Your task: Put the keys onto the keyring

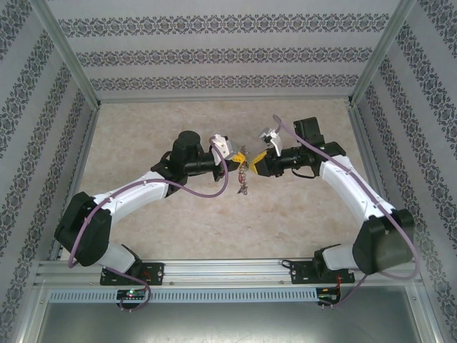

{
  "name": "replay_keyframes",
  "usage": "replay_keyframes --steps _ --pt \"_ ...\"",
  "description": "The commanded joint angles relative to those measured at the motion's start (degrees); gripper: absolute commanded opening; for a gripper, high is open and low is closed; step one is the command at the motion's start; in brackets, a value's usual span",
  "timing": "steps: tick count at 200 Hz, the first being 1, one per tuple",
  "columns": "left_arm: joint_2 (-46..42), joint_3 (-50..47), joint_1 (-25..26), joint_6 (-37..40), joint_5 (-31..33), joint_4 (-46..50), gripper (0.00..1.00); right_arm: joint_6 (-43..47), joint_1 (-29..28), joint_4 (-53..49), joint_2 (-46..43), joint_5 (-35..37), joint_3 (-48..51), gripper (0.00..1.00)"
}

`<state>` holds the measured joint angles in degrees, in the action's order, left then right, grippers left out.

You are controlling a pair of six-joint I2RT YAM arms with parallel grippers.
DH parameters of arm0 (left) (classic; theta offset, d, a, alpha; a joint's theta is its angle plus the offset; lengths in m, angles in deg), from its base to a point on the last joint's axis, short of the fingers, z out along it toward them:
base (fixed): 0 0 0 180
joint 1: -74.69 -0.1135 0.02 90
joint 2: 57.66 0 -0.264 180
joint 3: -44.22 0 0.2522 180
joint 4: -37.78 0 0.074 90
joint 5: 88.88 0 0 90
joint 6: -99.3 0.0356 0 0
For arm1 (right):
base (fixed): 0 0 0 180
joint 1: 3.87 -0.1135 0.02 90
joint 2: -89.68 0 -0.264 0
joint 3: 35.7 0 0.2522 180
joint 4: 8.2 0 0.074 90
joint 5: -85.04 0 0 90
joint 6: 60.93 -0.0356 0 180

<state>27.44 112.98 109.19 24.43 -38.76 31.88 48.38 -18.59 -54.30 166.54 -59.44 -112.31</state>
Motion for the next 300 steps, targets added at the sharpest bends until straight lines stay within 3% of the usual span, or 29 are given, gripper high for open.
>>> replay_keyframes --steps 1,26,58,94,152,252,300 --pt "-2.0 1.0 0.2 -1.8 -3.1 -4.6 0.00 8.4 0.3 1.9 -6.4 5.7 2.4 0.28" --pt "-2.0 1.1 0.1 -2.6 -4.4 -5.0 0.00 13.7 0.1 7.3 -12.1 10.6 5.8 0.32" --pt "-1.7 1.6 0.0 -3.1 -5.8 -5.5 0.00 22.0 -1.3 10.9 -14.3 9.7 8.3 0.30" --pt "-1.3 2.6 0.0 -3.4 -7.9 -5.8 0.00 22.5 -3.0 11.3 -11.2 8.5 6.7 0.23" --pt "-1.1 2.9 0.0 -3.8 -10.7 -6.0 0.00 22.8 -4.0 10.6 -8.4 7.5 4.9 0.30" --pt "-0.3 3.8 0.1 -3.0 -12.5 -4.1 0.00 22.5 -3.9 7.4 -6.6 2.0 1.9 0.23" --pt "-0.1 3.9 0.1 -2.8 -12.5 -3.4 0.00 23.9 -3.9 5.0 -6.9 0.4 1.5 0.25"
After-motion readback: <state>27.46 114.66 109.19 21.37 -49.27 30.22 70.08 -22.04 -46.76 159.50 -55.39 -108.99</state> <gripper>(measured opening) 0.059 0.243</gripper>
